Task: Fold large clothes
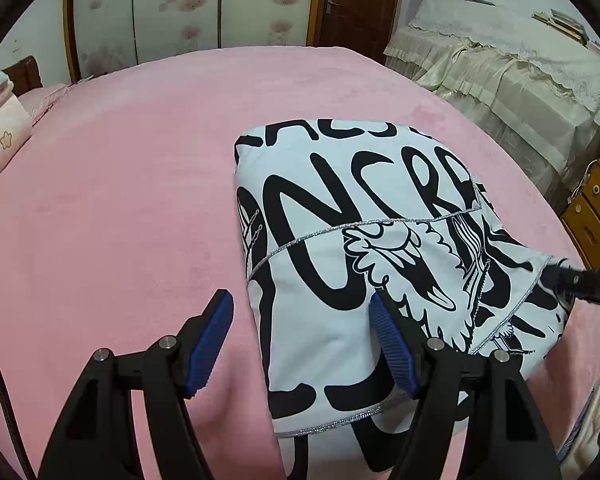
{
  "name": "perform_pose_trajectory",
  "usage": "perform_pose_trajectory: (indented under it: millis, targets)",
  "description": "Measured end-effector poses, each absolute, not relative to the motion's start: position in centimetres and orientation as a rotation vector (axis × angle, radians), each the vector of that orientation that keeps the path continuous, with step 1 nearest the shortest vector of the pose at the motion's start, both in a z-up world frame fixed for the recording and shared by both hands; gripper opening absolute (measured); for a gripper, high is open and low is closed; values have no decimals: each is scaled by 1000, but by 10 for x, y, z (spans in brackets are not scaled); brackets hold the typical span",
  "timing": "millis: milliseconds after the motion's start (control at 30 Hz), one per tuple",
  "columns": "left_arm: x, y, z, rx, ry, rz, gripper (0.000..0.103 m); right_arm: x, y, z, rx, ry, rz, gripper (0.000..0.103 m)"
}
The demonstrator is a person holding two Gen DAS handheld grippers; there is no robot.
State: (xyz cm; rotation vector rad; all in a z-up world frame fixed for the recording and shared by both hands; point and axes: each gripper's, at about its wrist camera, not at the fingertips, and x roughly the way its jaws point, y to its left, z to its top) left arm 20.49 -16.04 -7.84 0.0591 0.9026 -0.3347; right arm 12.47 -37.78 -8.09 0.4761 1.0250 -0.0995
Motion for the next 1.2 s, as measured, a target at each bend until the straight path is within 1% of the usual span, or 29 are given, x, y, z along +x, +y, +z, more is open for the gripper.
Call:
perform_pose_trajectory:
  millis: [33,100,133,200,233,267,300,333,433,500,533,567,600,633,667,700,733,833,933,967,1000,1033,1067,1100,1167,1200]
  targets:
    - [205,-162,-78,65,901,-335,69,125,-372,-80,428,1028,-76,25]
    - [204,-167,-75,76,895,-338,68,119,-365,-74,353,999,-70,19]
    - [203,-170,-72,79,890,-345,67,113,-364,-68,335,962,-66,18]
    - [199,-176,-67,86,872,-366,54,94,-365,-54,352,862,-68,17]
    - [197,-180,-67,95,860,-377,51,84,-368,-51,373,821,-79,16]
    - [194,-184,-69,105,852,-386,45,75,-371,-55,388,798,-98,16]
    - [194,-187,-73,110,852,-394,37,73,-373,-64,394,810,-117,16]
    - [194,-193,-81,120,872,-408,32,74,-377,-86,418,856,-136,16]
    - [189,-208,-100,190,868,-391,32,73,-382,-126,453,892,-159,17]
    - [186,-212,-100,221,851,-374,32,71,-381,-128,468,876,-165,19]
    - [186,-212,-97,217,849,-371,31,72,-380,-124,459,874,-173,19]
    - [187,-210,-94,209,854,-373,32,72,-378,-117,445,873,-182,25]
    - [188,-208,-89,197,862,-377,32,72,-376,-110,434,873,-191,34]
    - [189,-205,-83,186,871,-389,34,72,-373,-99,405,873,-214,37]
    - [191,-202,-76,175,878,-408,42,72,-370,-88,364,867,-237,41]
    - [193,-200,-72,163,879,-416,50,72,-368,-76,325,849,-251,41]
    - [196,-195,-63,139,866,-424,52,75,-364,-61,281,817,-263,41]
    - [216,-187,-43,78,830,-429,53,94,-361,-32,241,755,-248,42]
    - [250,-187,-36,33,830,-397,53,142,-357,-19,272,723,-174,42]
    - [260,-187,-38,16,834,-388,51,157,-354,-19,272,726,-152,42]
    - [273,-186,-41,-11,848,-379,47,176,-350,-23,270,735,-132,41]
    - [287,-187,-47,-42,877,-382,33,201,-345,-29,262,751,-106,41]
    - [300,-189,-54,-66,909,-398,23,219,-342,-37,260,771,-85,36]
    - [305,-190,-59,-78,923,-403,18,234,-342,-43,259,787,-73,29]
    - [321,-199,-74,-73,954,-404,17,262,-343,-66,271,856,-61,22]
    - [326,-202,-82,-67,971,-403,16,274,-347,-80,284,898,-65,20]
